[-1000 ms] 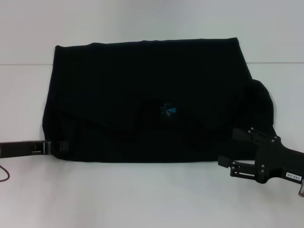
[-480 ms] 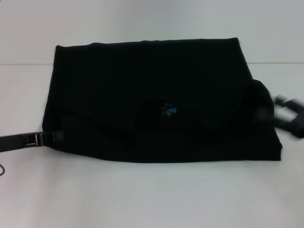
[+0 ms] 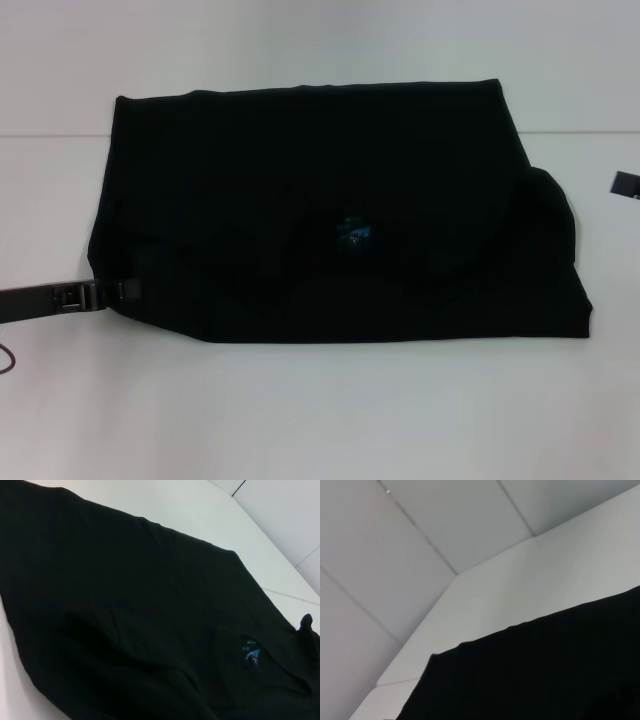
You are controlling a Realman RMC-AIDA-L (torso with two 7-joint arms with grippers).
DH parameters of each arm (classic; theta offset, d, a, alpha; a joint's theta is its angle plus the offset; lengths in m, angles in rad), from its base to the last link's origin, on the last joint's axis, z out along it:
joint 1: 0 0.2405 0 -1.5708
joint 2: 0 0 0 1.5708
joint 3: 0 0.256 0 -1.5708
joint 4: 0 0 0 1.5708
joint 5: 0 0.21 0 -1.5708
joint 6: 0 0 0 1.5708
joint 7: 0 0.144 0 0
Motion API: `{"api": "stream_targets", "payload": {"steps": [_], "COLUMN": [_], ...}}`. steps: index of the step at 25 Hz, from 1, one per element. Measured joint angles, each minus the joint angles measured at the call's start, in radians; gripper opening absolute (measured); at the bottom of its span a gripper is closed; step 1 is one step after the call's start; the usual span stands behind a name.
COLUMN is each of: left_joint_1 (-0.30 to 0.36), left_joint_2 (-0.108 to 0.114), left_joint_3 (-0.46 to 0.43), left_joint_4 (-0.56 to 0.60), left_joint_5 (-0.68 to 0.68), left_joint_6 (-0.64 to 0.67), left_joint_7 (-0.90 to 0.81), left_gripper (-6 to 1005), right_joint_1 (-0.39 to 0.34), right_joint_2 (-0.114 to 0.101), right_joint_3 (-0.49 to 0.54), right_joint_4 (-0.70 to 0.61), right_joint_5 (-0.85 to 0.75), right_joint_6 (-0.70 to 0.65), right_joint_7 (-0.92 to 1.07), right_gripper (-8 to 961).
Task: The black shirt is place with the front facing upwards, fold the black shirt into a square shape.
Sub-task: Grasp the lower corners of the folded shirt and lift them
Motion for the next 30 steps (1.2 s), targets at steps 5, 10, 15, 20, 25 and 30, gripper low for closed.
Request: {"api": "stream_targets", "payload": {"steps": [5, 10, 15, 20, 25, 30], "left_joint_1": [0.005, 0.004, -0.001, -0.002, -0.002, -0.002], "left_joint_2": [-0.001, -0.001, 0.0, 0.0, 0.0, -0.001], "left_joint_3": [-0.008, -0.007, -0.007, -0.006, -0.006, -0.003], "left_joint_4": [0.0, 0.0, 0.0, 0.0, 0.001, 0.0], "left_joint_5": [-0.002, -0.002, -0.002, -0.002, -0.002, -0.001], "left_joint_6": [0.0, 0.002, 0.002, 0.002, 0.001, 0.0], "left_joint_7": [0.0, 0.0, 0.0, -0.001, -0.001, -0.002], "left_gripper": [3, 3, 3, 3, 2, 2], "right_joint_1": [0.013, 0.015, 0.014, 0.015, 0.015, 0.017], "right_joint_2": [0.014, 0.013, 0.014, 0.017, 0.017, 0.012], "right_joint_3": [-0.005, -0.009, -0.018, -0.025, -0.034, -0.084], "right_joint_4": [-0.001, -0.001, -0.001, -0.001, 0.0, 0.001], "right_joint_5": [-0.003, -0.006, -0.007, -0.017, -0.021, -0.023], "right_joint_6": [0.004, 0.008, 0.008, 0.008, 0.011, 0.031], "right_joint_7": [-0.038, -0.035, -0.042, -0.047, -0.046, -0.008], "right_gripper": [946, 946, 946, 946, 946, 945]}}
